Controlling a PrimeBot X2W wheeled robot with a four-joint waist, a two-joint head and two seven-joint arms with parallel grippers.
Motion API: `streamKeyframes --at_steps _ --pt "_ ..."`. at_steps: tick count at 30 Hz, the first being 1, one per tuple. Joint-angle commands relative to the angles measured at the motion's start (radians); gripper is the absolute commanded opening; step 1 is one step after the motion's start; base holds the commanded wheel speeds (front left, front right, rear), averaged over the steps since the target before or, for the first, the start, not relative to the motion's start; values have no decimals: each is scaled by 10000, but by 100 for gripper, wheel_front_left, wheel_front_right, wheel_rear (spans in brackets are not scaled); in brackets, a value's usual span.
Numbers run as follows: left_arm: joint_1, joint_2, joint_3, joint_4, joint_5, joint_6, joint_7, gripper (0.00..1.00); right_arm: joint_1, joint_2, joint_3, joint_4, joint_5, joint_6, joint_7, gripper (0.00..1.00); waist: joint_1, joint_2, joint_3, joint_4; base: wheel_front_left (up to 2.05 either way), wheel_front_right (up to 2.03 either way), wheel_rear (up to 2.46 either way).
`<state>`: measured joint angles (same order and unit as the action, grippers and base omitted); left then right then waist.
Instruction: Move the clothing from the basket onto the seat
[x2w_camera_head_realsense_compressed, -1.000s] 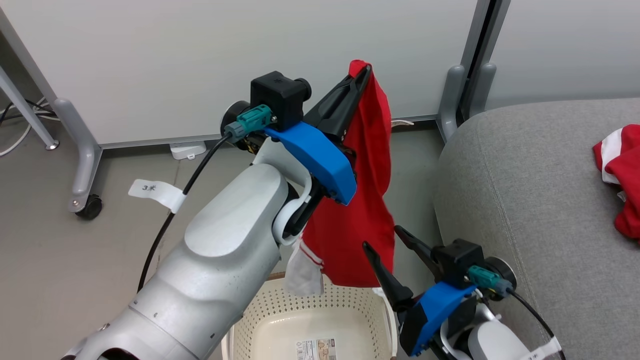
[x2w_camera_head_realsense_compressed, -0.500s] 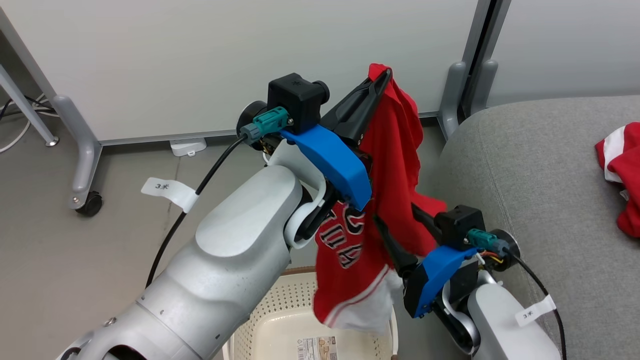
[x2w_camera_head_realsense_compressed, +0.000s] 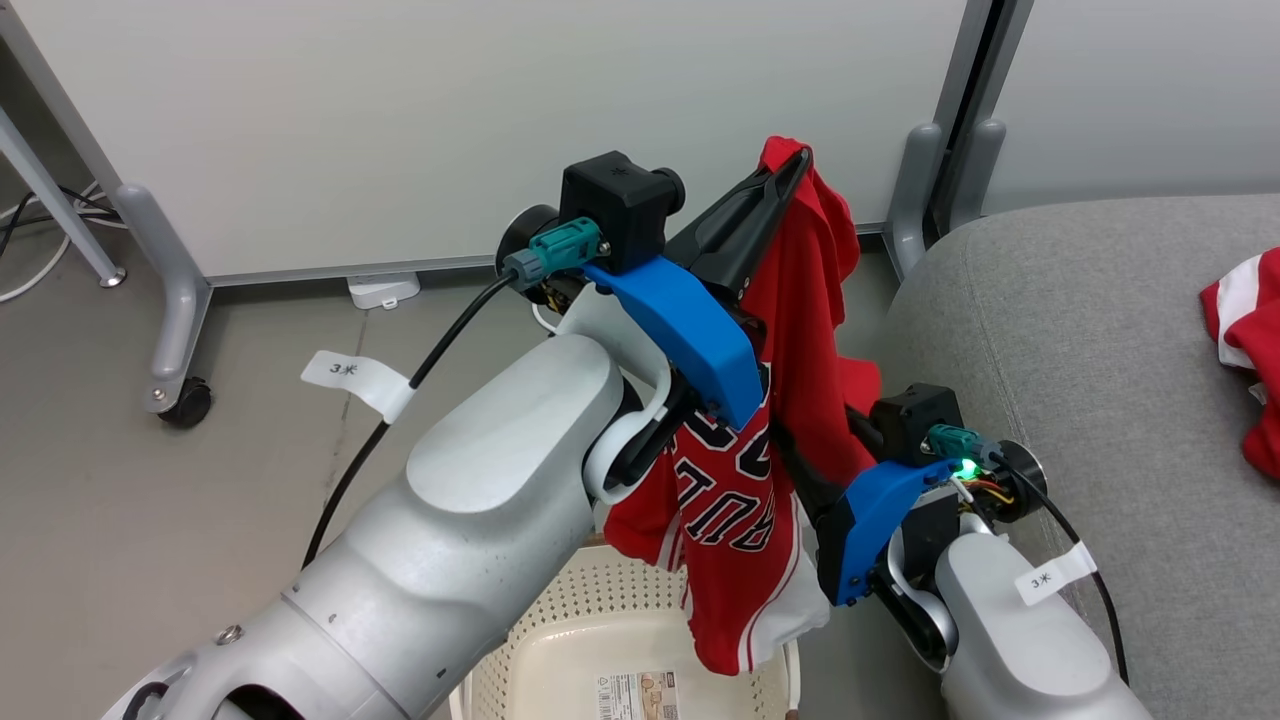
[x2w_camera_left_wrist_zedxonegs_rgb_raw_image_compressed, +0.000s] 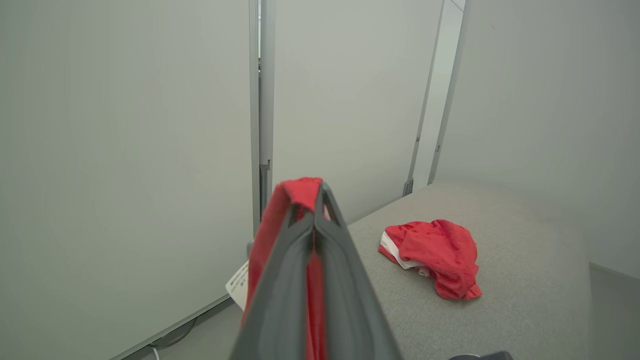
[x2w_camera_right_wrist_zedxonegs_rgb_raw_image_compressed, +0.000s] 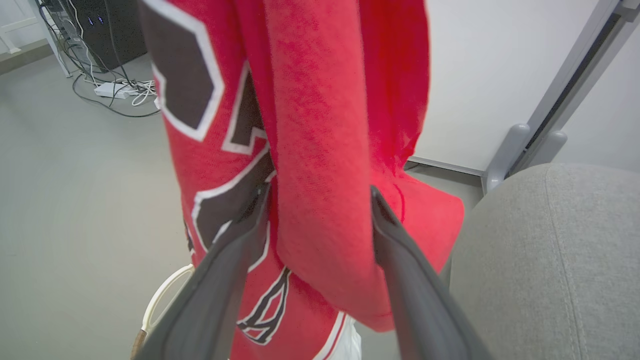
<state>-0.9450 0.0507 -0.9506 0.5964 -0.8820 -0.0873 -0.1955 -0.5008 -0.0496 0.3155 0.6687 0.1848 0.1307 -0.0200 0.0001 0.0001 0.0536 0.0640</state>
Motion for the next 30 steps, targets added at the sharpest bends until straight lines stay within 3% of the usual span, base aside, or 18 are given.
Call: streamKeyframes --at_steps 1,22,23,24,25,26,30 --pt "-195 -3 -62 26 -79 63 -57 0 -268 -16 103 200 150 1 -98 0 -1 -1 -3 -10 0 0 0" --pt "-144 -3 -516 557 -562 183 62 0 -762 -16 879 1216 930 1 -914 0 -1 -1 -152 -119 0 0 0" --pt "-125 -5 -535 586 -574 197 66 27 -760 -16 902 1221 963 1 -944 0 -1 -1 -157 -128 0 0 0" --pt "-114 -3 -559 621 -559 216 80 47 -763 -16 925 1228 994 1 -967 0 -1 -1 -162 -138 0 0 0" --pt "-95 -3 -585 653 -557 220 99 85 -767 -16 952 1231 998 1 -994 0 -1 -1 -167 -149 0 0 0" --pt "-59 -3 -607 678 -584 218 143 100 -771 -16 978 1235 1021 1 -1026 0 -1 -1 -172 -161 0 0 0" --pt "102 80 -697 752 -609 182 120 100 -780 -16 1044 1178 1083 1 -1150 0 -1 -1 -192 -211 0 0 0"
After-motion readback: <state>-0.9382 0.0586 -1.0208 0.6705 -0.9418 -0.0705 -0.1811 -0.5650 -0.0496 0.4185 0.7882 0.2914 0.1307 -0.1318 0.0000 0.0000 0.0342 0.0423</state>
